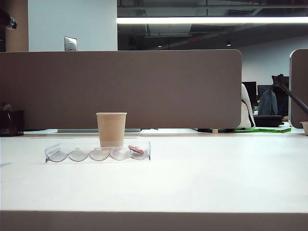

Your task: Pick up the chip with the greater value and put it into the paper cup.

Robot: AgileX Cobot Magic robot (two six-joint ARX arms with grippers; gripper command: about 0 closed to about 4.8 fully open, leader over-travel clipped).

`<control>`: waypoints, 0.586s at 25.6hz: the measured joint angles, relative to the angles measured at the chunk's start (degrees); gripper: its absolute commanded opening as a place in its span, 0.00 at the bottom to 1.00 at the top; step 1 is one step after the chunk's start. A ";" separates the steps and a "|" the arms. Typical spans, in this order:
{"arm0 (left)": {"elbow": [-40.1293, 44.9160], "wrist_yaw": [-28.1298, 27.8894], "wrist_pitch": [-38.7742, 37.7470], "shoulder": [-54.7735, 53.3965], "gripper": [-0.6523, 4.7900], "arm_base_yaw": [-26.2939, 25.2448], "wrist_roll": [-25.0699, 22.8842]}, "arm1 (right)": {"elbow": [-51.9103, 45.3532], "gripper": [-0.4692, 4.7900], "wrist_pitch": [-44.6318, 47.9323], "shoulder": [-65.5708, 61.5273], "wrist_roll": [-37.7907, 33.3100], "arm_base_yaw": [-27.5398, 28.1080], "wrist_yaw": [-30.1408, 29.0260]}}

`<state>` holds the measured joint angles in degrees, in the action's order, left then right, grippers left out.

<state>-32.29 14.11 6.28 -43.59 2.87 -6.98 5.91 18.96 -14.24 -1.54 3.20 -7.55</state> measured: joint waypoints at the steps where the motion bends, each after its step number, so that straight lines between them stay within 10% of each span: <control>1: 0.00 -0.13 -0.22 0.94 0.11 0.00 0.04 | -0.98 0.08 -0.35 1.16 0.09 0.00 0.04; 15: 1.57 -1.84 -4.92 10.91 0.11 0.00 0.20 | -5.49 0.08 -0.90 3.41 0.42 0.00 4.81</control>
<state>-30.72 12.27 1.37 -32.69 2.87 -6.79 0.43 18.06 -10.83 -1.13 3.20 -2.74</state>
